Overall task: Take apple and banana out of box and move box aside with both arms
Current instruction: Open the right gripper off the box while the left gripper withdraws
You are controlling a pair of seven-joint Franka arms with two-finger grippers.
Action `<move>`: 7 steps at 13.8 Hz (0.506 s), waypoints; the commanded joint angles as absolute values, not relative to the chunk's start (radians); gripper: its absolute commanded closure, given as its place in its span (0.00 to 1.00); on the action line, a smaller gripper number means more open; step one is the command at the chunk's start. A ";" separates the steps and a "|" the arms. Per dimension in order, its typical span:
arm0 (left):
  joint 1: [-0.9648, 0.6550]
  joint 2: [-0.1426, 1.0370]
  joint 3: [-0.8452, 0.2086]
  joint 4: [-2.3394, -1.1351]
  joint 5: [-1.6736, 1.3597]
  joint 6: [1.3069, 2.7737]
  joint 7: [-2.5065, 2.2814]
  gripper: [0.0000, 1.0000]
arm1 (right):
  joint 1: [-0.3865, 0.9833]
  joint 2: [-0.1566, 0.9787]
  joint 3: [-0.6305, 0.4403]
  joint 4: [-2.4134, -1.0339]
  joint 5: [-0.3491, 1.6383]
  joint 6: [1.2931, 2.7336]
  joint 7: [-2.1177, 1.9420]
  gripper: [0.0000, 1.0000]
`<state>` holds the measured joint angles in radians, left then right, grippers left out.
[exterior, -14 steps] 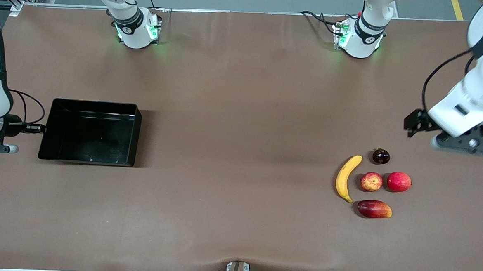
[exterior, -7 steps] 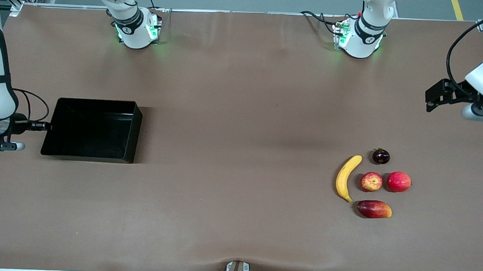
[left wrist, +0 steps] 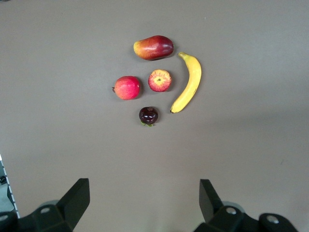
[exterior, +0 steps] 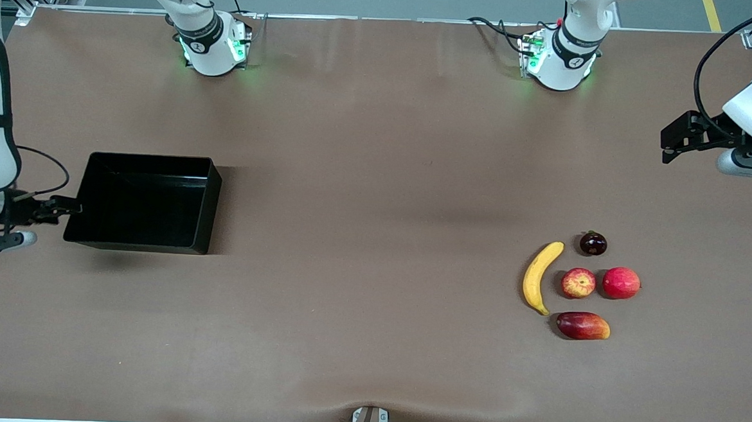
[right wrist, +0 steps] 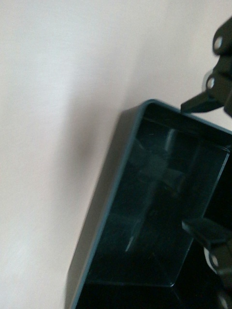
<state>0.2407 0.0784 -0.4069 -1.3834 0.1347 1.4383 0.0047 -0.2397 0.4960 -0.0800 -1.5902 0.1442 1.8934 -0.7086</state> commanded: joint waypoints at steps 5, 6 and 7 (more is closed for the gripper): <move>0.293 0.048 -0.407 -1.405 0.084 1.448 0.020 0.00 | -0.089 0.489 -0.086 -1.376 0.136 1.870 -0.735 0.00; 0.288 0.037 -0.405 -1.410 0.081 1.448 0.020 0.00 | -0.075 0.483 -0.084 -1.359 0.144 1.870 -0.724 0.00; 0.278 0.029 -0.391 -1.419 0.074 1.448 0.020 0.00 | -0.065 0.468 -0.083 -1.356 0.150 1.874 -0.666 0.00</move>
<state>0.2814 0.0752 -0.4041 -1.3837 0.1021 1.4402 0.0059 -0.0840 0.4866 -0.0773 -1.3803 0.1429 1.8899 -0.7088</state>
